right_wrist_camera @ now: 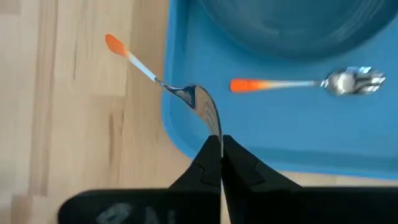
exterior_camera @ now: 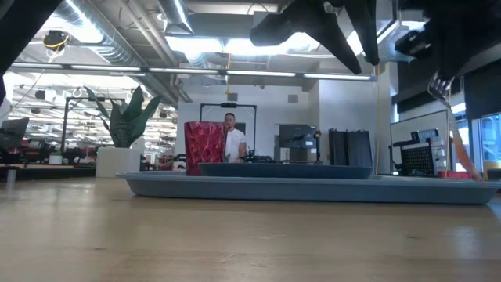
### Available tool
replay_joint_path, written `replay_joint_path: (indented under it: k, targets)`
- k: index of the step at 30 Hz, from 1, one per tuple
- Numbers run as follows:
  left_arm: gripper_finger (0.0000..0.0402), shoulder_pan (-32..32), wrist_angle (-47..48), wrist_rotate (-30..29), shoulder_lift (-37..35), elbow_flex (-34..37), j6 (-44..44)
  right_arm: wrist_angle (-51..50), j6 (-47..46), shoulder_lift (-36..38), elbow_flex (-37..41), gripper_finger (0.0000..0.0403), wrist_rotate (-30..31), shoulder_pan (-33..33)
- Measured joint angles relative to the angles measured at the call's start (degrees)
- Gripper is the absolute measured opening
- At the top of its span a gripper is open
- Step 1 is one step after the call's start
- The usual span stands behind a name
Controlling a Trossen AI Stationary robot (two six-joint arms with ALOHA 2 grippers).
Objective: Pick and place plate/cup/fork/spoon on tray
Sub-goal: Put the orange fork to the right of the orange spoon on the light blue tray
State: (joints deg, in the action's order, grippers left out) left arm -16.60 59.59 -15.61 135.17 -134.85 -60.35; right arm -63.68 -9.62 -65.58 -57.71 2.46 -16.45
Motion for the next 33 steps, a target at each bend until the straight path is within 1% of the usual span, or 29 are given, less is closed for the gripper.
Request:
replay_joint_path:
  k: [3,7,13,15,18,21,25,31,33]
  targets:
    - [0.0065,0.0,0.0,0.1,0.0,0.0,0.3,-2.2,3.5,0.0,0.0,0.0,-4.6,5.3]
    - [0.0065,0.0,0.0,0.1,0.0,0.0,1.0,-6.9,9.8,-0.2,0.0,0.0,-5.6,12.6]
    - [0.0065,0.0,-0.1,0.3,0.0,0.0,1.0,-8.7,19.2,-2.8,-0.2,0.0,-7.2,23.9]
    - [0.0065,0.0,-0.3,0.3,0.0,0.0,1.0,-9.4,22.1,-4.1,-1.0,0.0,-8.6,27.1]
    - [0.0065,0.0,-0.3,0.3,0.0,0.0,1.0,-10.9,26.8,-6.0,-3.4,0.0,-9.2,31.0]
    - [0.0065,0.0,-0.3,1.0,0.0,0.0,1.0,-12.8,32.0,-8.5,-5.5,0.0,-8.3,34.2]
    - [0.0065,0.0,-0.3,1.6,0.0,0.0,1.0,-14.3,35.8,-12.2,-7.5,0.0,-8.5,37.4]
    - [0.0065,0.0,-0.3,1.6,0.0,0.0,1.1,-14.3,41.7,-17.9,-8.0,0.0,-7.0,39.3]
    - [0.0065,0.0,-0.3,1.6,0.0,0.0,1.1,-14.1,42.7,-20.0,-8.0,0.0,-5.5,39.6]
